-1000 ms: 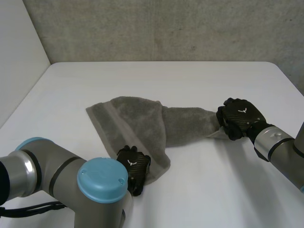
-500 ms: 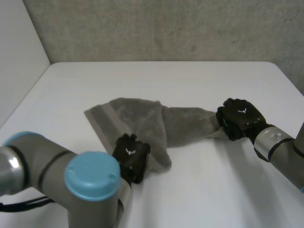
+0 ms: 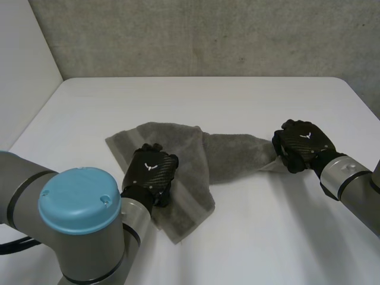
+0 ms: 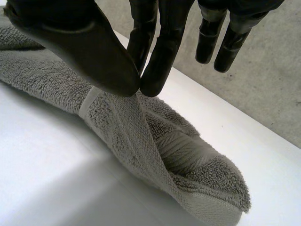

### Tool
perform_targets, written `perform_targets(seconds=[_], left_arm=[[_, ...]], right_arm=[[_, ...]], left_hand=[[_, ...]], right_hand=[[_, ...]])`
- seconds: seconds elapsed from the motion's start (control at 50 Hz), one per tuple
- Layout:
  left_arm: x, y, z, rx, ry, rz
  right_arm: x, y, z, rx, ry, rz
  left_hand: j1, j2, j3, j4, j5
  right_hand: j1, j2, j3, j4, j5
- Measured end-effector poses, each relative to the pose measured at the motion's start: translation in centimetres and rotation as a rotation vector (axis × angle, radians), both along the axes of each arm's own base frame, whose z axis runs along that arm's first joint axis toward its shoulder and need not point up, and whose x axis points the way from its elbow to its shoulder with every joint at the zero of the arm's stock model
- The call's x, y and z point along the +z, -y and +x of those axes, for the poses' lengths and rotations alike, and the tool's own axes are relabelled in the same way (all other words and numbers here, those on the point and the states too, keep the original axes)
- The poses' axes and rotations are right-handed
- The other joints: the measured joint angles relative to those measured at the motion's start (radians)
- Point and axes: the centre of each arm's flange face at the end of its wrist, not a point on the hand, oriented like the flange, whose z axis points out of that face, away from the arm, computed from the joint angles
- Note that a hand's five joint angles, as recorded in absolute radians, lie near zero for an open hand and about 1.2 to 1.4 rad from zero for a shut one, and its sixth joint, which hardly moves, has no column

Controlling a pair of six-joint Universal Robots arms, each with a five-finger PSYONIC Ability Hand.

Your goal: Fold the towel.

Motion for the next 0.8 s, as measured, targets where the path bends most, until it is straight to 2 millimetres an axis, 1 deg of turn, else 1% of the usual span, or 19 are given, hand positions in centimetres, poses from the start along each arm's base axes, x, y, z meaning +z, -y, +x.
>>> perform_targets(seconds=[0.02, 0.04, 0.06, 0.08, 0.1, 0.12, 0.14, 0.26, 0.4, 0.5, 0.6, 0.8], left_arm=[[-0.2, 0.0, 0.0, -0.001, 0.006, 0.007], [-0.5, -0.1, 0.0, -0.003, 0.013, 0.014], [-0.6, -0.2, 0.1, -0.005, 0.017, 0.018], [-0.9, -0.3, 0.1, -0.009, 0.026, 0.026], [-1.2, -0.5, 0.1, -0.014, 0.035, 0.034], [-1.4, -0.8, 0.1, -0.02, 0.046, 0.042], [-1.7, -1.2, 0.1, -0.03, 0.058, 0.052], [-2.7, -3.0, 0.3, -0.071, 0.107, 0.09], [-3.6, -4.3, 0.8, -0.095, 0.141, 0.126], [-4.0, -4.3, 1.0, -0.098, 0.145, 0.137], [-4.4, -4.1, 0.9, -0.098, 0.146, 0.142], [-4.8, -3.8, 0.3, -0.104, 0.137, 0.132]], right_arm=[[0.0, 0.0, 0.0, 0.0, 0.0, 0.0], [0.0, 0.0, 0.0, 0.0, 0.0, 0.0], [0.0, 0.0, 0.0, 0.0, 0.0, 0.001], [0.0, 0.0, 0.0, 0.0, 0.0, 0.002], [-0.1, -0.1, 0.0, 0.001, -0.001, 0.003], [-0.1, -0.1, 0.0, 0.002, -0.001, 0.004], [-0.2, -0.1, 0.0, 0.004, -0.002, 0.006], [-0.4, -0.3, 0.1, 0.009, -0.005, 0.012], [-0.5, -0.3, 0.1, 0.009, -0.006, 0.014], [-0.5, -0.3, 0.0, 0.009, -0.007, 0.016], [-0.6, -0.3, 0.0, 0.01, -0.007, 0.018], [-0.8, -0.4, 0.0, 0.011, -0.009, 0.024]], left_hand=[[0.035, -0.096, 0.0, 0.0, -0.028], [-0.058, -0.277, 0.0, 0.0, -0.183], [-0.109, -0.365, 0.0, 0.0, -0.285], [-0.245, -0.58, 0.0, 0.0, -0.478], [-0.344, -0.751, 0.0, 0.0, -0.596], [-0.394, -0.846, 0.0, 0.0, -0.675], [-0.42, -0.892, 0.0, 0.0, -0.715], [-0.459, -0.956, 0.0, 0.0, -0.787], [-0.459, -0.957, 0.0, 0.0, -0.785], [-0.442, -0.927, 0.0, 0.0, -0.717], [-0.337, -0.827, 0.0, 0.0, -0.614], [-0.268, -0.757, 0.0, 0.0, -0.546]], right_hand=[[0.0, 0.0, 0.0, 0.0, 0.0], [0.0, 0.0, 0.0, 0.0, 0.0], [0.0, 0.0, 0.0, 0.0, 0.0], [0.0, 0.0, 0.0, 0.0, 0.0], [0.0, 0.0, 0.0, 0.0, 0.0], [0.0, 0.0, 0.0, 0.0, 0.0], [0.0, 0.0, 0.0, 0.0, 0.0], [0.0, 0.0, 0.0, 0.0, 0.0], [0.0, 0.0, 0.0, 0.0, 0.0], [0.0, 0.0, 0.0, 0.0, 0.0], [0.0, 0.0, 0.0, 0.0, 0.0], [0.0, 0.0, 0.0, 0.0, 0.0]])
